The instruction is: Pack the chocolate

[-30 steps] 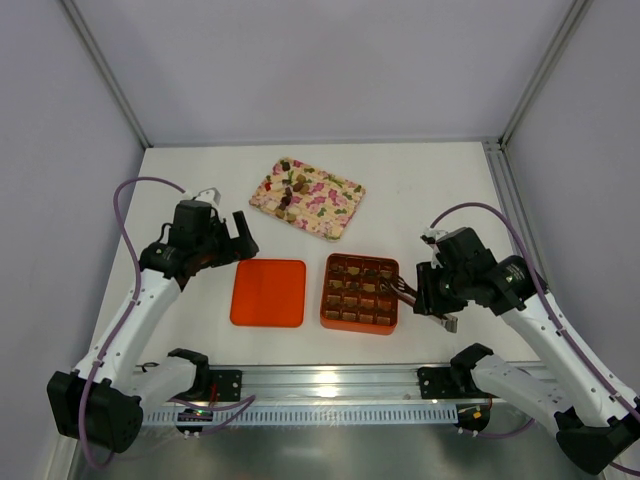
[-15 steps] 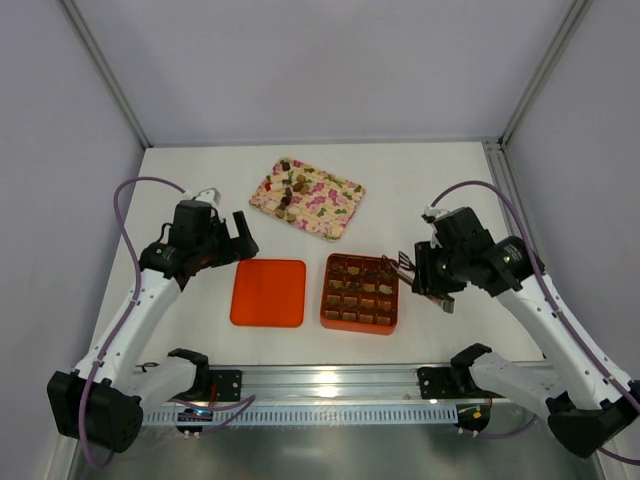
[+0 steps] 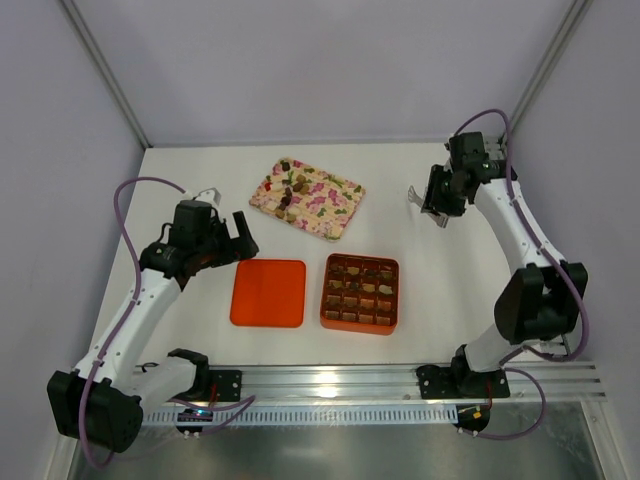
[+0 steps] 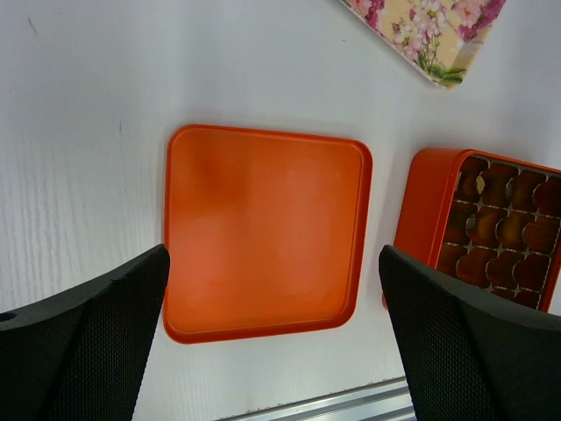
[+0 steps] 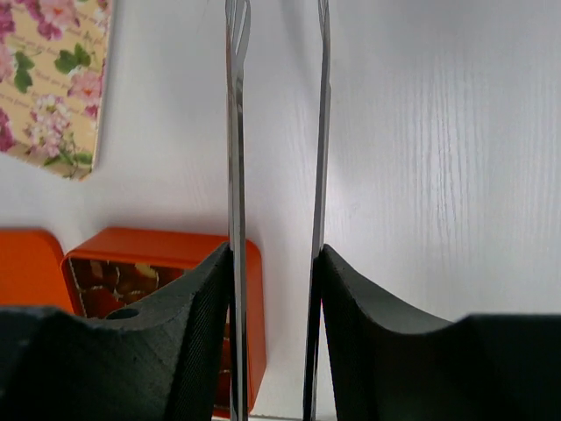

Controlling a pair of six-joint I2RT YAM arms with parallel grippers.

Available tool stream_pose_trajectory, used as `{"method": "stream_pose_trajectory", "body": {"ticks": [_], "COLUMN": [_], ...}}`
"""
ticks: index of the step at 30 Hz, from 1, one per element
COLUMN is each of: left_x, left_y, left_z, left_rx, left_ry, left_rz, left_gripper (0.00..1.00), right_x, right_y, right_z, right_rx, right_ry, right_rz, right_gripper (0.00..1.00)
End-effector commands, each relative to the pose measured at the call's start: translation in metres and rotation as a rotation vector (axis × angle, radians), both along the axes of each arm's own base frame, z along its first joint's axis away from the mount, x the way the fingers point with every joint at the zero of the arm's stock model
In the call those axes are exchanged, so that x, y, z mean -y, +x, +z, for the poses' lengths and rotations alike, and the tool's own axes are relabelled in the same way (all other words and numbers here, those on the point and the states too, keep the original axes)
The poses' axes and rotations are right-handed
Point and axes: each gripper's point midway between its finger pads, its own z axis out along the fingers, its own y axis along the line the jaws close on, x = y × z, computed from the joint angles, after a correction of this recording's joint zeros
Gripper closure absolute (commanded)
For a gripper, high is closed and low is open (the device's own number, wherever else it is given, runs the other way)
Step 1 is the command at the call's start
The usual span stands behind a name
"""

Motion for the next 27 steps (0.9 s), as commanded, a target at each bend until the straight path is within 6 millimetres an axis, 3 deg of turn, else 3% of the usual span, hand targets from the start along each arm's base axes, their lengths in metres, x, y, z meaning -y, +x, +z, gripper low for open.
{"method": "stream_pose_trajectory", "body": {"ticks": [1, 3, 5, 6, 15, 27], "left_x": [0.001, 0.001, 0.002, 0.002, 0.006, 0.004], "left_y": [0.006, 0.006, 0.005, 0.005, 0.005, 0.007], "left_z": [0.014, 0.015, 0.016, 0.016, 0.015, 0.01], "left_rx": [0.051, 0.053, 0.055, 0.055, 0.046, 0.029], "left_ry": [-0.014, -0.018, -0.022, -0.024, -0.039, -0.02], "left_rz": [0.002, 0.0, -0.004, -0.005, -0.021, -0.012], "left_gripper": [0.0, 0.0, 0.0, 0.0, 0.0, 0.0], "right_x": [0.011, 0.017, 0.023, 0.031, 0.047, 0.048], "right_y": [0.053, 0.069, 0.085, 0.092, 0.137, 0.146], "right_z": [0.007, -0.015, -0.018, -0.032, -0.053, -0.119], "right_rx": [0.116, 0.081, 0.094, 0.069, 0.065, -0.116], "right_ry": [-0.016, -0.037, -0.038, -0.069, -0.079, -0.1], "right_rz": [-0.032, -0.046, -0.059, -0.08, -0.105, -0.084], "right_gripper": [0.55, 0.55, 0.55, 0.55, 0.54, 0.47]}}
